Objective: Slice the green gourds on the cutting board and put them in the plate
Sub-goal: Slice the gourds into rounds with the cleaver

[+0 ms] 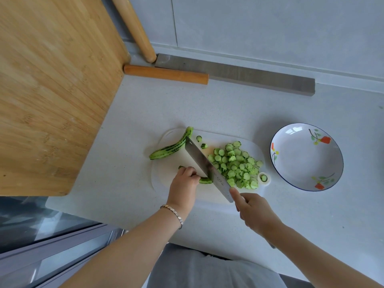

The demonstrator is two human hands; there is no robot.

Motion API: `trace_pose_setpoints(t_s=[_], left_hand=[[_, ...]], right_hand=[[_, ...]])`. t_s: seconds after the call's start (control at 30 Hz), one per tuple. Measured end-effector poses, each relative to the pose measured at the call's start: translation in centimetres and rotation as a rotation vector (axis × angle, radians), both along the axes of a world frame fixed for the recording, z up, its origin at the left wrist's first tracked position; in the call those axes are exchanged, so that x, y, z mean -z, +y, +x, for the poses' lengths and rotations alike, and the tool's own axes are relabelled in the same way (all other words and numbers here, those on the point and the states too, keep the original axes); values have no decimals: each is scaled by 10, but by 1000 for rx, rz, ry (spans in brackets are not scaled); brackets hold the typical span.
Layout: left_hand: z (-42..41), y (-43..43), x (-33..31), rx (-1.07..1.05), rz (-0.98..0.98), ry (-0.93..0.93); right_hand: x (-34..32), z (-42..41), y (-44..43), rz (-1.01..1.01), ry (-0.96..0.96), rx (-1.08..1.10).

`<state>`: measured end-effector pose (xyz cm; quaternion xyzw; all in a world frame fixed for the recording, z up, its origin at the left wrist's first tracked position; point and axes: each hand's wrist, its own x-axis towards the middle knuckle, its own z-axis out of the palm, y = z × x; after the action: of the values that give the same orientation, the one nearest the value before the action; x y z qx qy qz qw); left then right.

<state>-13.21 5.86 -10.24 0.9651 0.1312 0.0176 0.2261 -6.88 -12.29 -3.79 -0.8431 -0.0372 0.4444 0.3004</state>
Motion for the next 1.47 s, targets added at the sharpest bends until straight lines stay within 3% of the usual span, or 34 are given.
trace_pose_setpoints(t_s=[1.47], left_hand=[[-2,1,-1,-17,-21,-56]], right_hand=[[7,-9,-1,31,15,36]])
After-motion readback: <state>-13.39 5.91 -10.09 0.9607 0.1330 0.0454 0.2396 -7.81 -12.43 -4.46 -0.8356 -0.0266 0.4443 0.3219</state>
